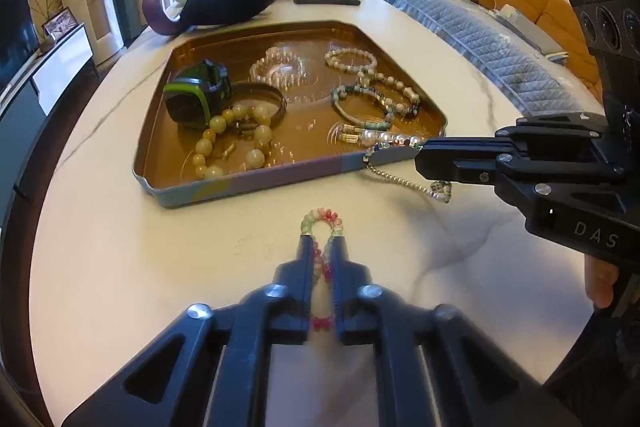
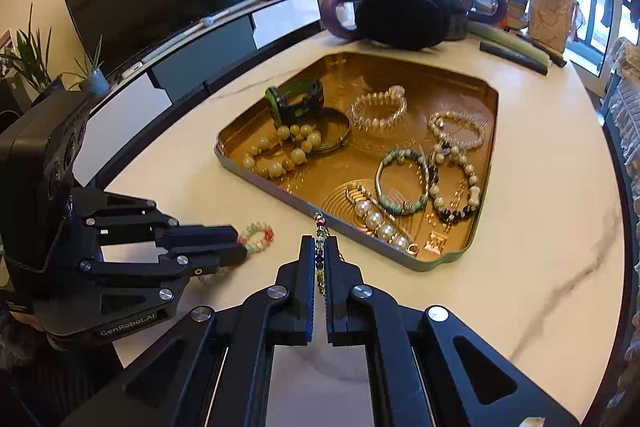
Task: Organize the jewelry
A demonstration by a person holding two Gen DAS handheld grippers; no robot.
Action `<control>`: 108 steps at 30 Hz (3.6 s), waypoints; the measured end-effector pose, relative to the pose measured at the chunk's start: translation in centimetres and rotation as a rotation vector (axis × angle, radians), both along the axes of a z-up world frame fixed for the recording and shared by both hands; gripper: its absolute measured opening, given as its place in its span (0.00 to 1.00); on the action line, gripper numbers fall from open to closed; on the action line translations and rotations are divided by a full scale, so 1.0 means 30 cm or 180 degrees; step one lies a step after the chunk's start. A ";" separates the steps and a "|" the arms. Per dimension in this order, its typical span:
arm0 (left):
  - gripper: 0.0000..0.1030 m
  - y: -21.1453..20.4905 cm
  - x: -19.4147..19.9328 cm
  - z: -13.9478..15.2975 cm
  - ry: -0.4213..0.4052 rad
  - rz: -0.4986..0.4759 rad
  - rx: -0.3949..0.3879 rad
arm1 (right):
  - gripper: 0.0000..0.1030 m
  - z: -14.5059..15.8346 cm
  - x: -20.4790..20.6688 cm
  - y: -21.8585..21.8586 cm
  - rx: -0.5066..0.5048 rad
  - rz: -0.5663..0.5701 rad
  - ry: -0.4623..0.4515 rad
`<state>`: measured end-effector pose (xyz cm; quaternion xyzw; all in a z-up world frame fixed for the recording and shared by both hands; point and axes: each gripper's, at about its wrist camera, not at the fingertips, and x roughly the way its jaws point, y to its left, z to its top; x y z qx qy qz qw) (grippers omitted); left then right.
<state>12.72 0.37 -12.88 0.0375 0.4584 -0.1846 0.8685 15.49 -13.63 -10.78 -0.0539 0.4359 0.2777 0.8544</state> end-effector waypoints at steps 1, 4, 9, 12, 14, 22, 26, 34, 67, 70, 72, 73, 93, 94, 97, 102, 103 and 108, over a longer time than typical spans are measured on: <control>0.00 0.001 0.002 0.008 0.0009 -0.0005 -0.0039 | 0.04 0.008 -0.002 -0.002 0.0027 -0.0011 -0.0015; 0.00 0.000 -0.001 0.029 -0.0031 -0.0025 -0.0058 | 0.04 0.031 -0.010 -0.003 0.0076 -0.0028 -0.0070; 0.00 0.005 -0.008 0.049 -0.0069 -0.0015 -0.0105 | 0.04 0.042 -0.022 0.004 0.0085 -0.0008 -0.0095; 0.00 0.012 -0.016 0.062 -0.0085 -0.0026 -0.0139 | 0.04 0.046 -0.026 0.002 0.0079 0.0007 -0.0095; 0.00 0.021 -0.019 0.065 -0.0090 -0.0012 -0.0160 | 0.04 0.039 -0.030 0.000 0.0045 0.0002 -0.0091; 0.16 0.052 -0.007 -0.004 0.0086 0.0118 -0.0041 | 0.13 -0.101 -0.047 0.019 -0.0267 0.0024 0.0126; 0.57 0.044 -0.010 -0.010 0.0018 0.0127 0.0023 | 0.54 -0.087 -0.053 0.006 -0.0357 -0.0048 -0.0012; 0.46 0.028 0.006 -0.043 -0.0063 0.0146 0.0120 | 0.25 -0.110 -0.041 0.050 -0.0497 0.0108 -0.0086; 0.06 0.027 -0.042 0.317 -0.0642 0.0044 -0.0461 | 0.03 0.249 -0.100 0.008 0.0109 0.0036 -0.0723; 0.06 0.019 -0.027 0.338 -0.0725 0.0068 -0.0450 | 0.03 0.286 -0.093 0.007 0.0147 0.0017 -0.0808; 0.06 0.021 -0.016 0.361 -0.0788 0.0088 -0.0482 | 0.03 0.315 -0.084 0.006 0.0171 -0.0008 -0.0890; 0.06 0.023 -0.007 0.373 -0.0820 0.0099 -0.0502 | 0.03 0.327 -0.081 0.006 0.0177 -0.0015 -0.0925; 0.06 0.029 0.368 0.226 -0.0422 0.0282 -0.0686 | 0.03 0.174 0.193 -0.024 -0.0129 -0.0209 -0.0782; 0.06 0.021 0.387 0.192 -0.0348 0.0289 -0.0663 | 0.03 0.152 0.206 -0.027 -0.0160 -0.0219 -0.0737; 0.06 0.002 0.417 0.119 -0.0189 0.0303 -0.0565 | 0.03 0.080 0.240 -0.043 -0.0208 -0.0235 -0.0554; 0.06 -0.022 0.423 0.068 -0.0133 0.0327 -0.0376 | 0.03 0.028 0.258 -0.067 -0.0246 -0.0267 -0.0426; 0.06 -0.022 0.419 0.066 -0.0140 0.0332 -0.0368 | 0.03 0.024 0.261 -0.065 -0.0252 -0.0269 -0.0423; 0.14 -0.010 0.395 0.084 -0.0305 0.0575 -0.0158 | 0.19 0.004 0.269 -0.063 -0.0312 -0.0371 -0.0401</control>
